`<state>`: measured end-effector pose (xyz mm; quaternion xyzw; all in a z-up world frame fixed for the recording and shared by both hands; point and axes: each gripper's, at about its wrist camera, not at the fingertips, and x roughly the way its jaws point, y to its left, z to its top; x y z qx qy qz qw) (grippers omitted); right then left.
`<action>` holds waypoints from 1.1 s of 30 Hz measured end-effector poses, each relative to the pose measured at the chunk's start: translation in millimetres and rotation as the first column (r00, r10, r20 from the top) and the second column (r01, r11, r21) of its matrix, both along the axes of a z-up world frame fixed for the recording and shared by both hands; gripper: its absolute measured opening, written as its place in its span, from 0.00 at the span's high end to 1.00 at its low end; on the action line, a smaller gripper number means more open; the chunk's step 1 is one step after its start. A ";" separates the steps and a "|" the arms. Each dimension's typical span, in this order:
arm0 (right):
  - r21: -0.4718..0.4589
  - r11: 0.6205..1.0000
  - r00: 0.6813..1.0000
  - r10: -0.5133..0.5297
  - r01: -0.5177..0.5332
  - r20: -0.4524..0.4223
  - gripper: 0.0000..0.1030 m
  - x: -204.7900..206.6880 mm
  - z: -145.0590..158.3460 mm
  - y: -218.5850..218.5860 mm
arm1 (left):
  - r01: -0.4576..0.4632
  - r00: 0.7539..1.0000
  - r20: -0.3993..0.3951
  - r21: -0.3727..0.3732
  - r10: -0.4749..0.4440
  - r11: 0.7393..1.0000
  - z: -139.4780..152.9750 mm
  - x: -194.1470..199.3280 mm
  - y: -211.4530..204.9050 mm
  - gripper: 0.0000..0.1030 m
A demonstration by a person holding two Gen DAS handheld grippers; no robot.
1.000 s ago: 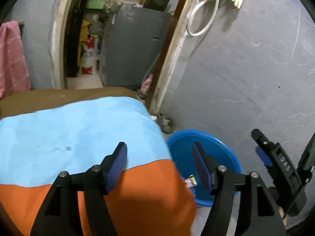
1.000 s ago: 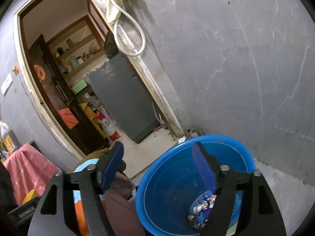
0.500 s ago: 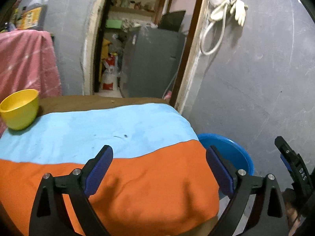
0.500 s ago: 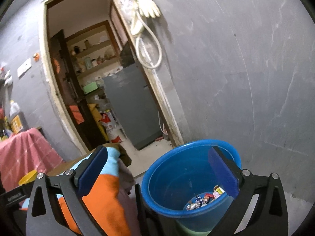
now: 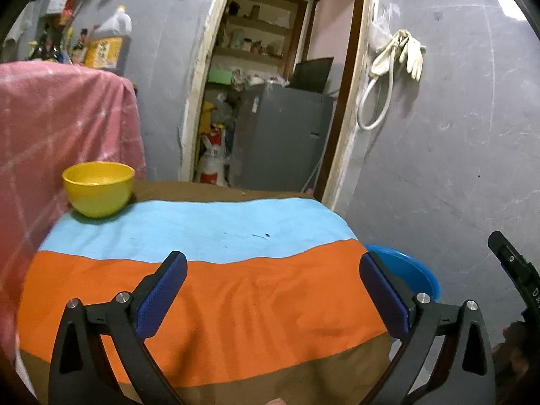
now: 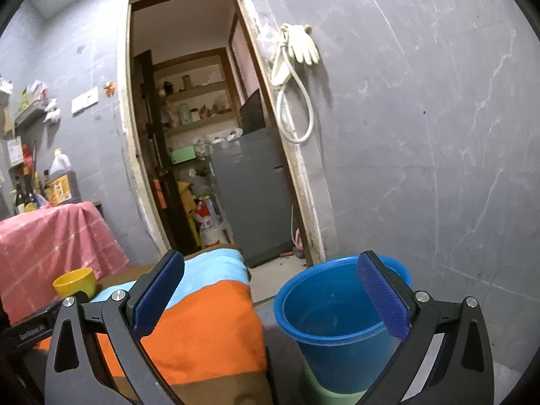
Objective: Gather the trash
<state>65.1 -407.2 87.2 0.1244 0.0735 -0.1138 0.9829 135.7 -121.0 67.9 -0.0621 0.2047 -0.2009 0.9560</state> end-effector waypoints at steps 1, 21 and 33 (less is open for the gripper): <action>-0.008 1.000 1.000 0.004 -0.004 0.002 0.00 -3.6 0.4 4.5 | -0.005 1.000 0.010 0.004 0.005 1.000 0.8 -4.4 3.4 0.03; -0.136 0.990 0.998 0.049 -0.042 0.045 0.00 -73.2 -5.5 82.8 | -0.140 0.988 0.076 0.053 0.136 0.989 -14.6 -77.7 68.6 0.02; -0.181 0.980 0.996 0.085 -0.077 0.039 0.00 -94.4 -25.3 112.2 | -0.230 0.970 0.100 0.073 0.222 0.971 -35.8 -104.5 100.0 0.02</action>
